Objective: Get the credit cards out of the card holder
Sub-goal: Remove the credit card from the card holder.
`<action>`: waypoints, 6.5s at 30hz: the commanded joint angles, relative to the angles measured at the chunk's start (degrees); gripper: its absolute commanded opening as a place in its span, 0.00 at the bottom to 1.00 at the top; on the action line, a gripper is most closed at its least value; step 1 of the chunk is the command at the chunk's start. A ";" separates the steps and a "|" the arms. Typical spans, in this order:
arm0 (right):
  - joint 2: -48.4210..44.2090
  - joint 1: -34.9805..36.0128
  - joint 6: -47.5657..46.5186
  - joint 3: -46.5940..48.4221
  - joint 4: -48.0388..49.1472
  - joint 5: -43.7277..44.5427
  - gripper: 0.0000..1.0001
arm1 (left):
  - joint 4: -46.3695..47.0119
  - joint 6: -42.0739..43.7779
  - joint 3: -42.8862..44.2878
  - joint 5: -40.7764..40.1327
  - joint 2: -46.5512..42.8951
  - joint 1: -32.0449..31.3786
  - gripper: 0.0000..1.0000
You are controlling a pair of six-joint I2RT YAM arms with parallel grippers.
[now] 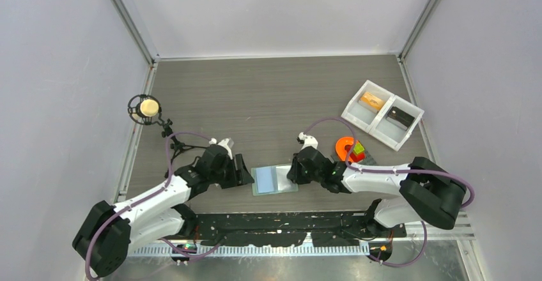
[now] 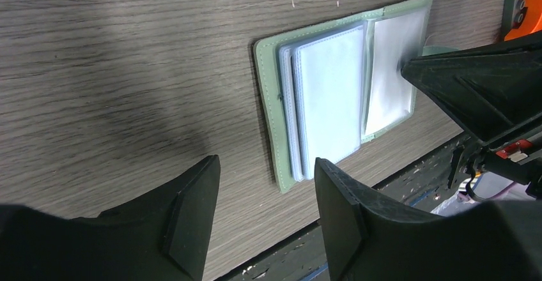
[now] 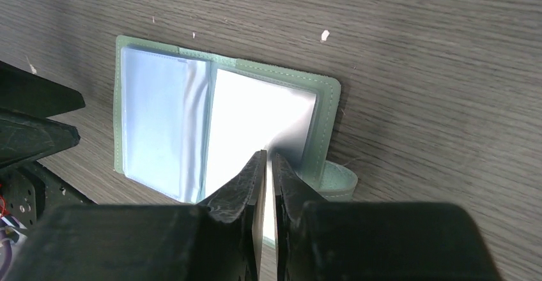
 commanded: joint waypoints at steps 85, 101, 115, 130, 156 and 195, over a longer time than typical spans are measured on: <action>24.25 16.30 4.59 36.38 -27.21 19.17 0.85 | -31.09 8.06 12.37 -23.20 -38.16 3.77 0.71; 24.89 16.43 5.18 34.74 -26.06 18.62 0.67 | -31.00 7.78 12.09 -22.82 -38.49 3.77 0.71; 19.10 15.90 6.06 29.17 -16.40 13.97 0.57 | -22.22 5.18 6.93 -11.51 -26.86 3.77 0.65; 13.34 12.06 7.83 17.50 0.26 6.13 0.46 | -7.53 3.49 2.18 -1.51 -15.24 3.77 0.50; 11.22 6.62 8.32 6.98 18.40 -5.53 0.47 | 0.25 6.75 17.98 9.63 19.72 3.78 0.21; -9.61 8.81 -2.47 12.21 -10.76 6.77 0.66 | -5.85 7.74 24.23 10.95 20.58 4.92 0.26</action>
